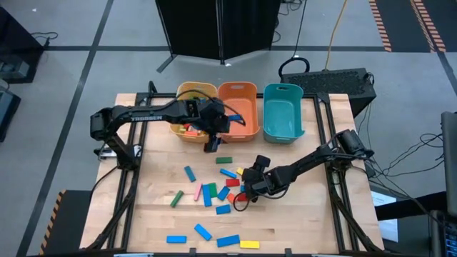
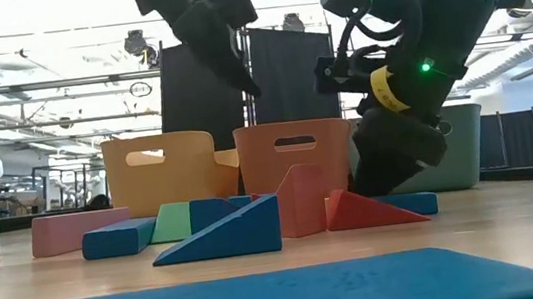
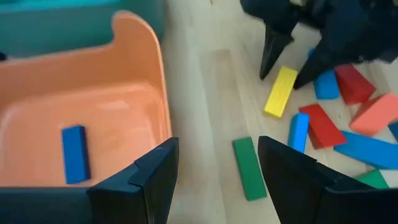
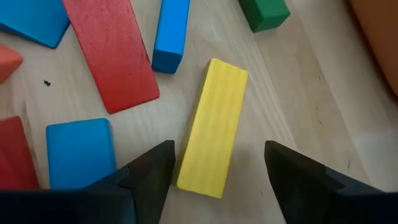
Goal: Sort blocks by size
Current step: Put the yellow rectangle block into the orange bin
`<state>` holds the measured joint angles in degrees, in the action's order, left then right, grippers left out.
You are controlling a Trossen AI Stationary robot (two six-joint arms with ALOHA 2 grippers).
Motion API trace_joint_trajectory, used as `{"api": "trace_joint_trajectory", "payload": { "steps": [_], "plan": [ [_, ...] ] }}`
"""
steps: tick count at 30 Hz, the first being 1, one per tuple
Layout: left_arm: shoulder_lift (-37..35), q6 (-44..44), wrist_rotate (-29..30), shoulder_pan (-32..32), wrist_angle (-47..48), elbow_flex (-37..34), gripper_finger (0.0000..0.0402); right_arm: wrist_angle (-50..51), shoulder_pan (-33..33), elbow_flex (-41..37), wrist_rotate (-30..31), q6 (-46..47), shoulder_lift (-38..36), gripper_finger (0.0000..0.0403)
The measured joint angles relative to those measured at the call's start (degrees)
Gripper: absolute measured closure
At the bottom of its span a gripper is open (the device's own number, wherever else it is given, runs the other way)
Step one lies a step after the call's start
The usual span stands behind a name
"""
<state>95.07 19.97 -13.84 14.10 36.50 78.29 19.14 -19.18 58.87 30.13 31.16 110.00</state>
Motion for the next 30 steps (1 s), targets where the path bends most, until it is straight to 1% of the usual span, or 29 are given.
{"api": "trace_joint_trajectory", "payload": {
  "steps": [3, 7, 10, 11, 13, 17, 22, 27, 30],
  "plan": [
    [0.0, 0.0, 0.0, -0.8, -2.3, -2.2, 0.0181, 0.0, 0.0, -0.1, 0.0, -0.3, 0.0, 0.02],
    [0.0, 0.0, 0.0, -1.8, -4.5, -4.8, 0.0181, -0.2, 0.0, -0.1, 0.4, -1.2, 0.0, 0.0272],
    [0.0, 0.3, 0.0, -2.3, -6.7, -6.3, 0.0181, -0.1, 0.1, -0.2, 3.6, -1.8, 0.1, 0.0323],
    [0.0, 0.3, 0.0, -2.5, -7.1, -6.9, 0.0181, 0.3, 0.1, -0.2, 5.0, -1.9, 0.1, 0.0328],
    [0.0, 0.3, -0.3, -2.8, -8.0, -7.5, 0.0181, 0.8, 0.2, -0.3, 6.9, -2.1, 0.0, 0.0328],
    [0.2, 0.4, -0.9, -3.4, -9.3, -7.8, 0.0181, 1.2, 0.2, -0.5, 8.1, -2.4, -1.2, 0.0328],
    [0.2, 2.1, -0.9, -4.6, -10.8, -7.8, 0.0181, 0.6, 0.2, -0.4, 13.3, -2.5, -3.6, 0.0309],
    [0.2, 3.3, -0.9, -6.1, -12.9, -7.8, 0.0181, -0.6, 0.2, -0.4, 15.3, -5.2, -5.4, 0.0315],
    [0.2, 3.4, -0.9, -6.9, -14.0, -7.8, 0.0181, -1.5, 0.1, -0.4, 18.5, -6.9, -6.0, 0.0315]
  ]
}}
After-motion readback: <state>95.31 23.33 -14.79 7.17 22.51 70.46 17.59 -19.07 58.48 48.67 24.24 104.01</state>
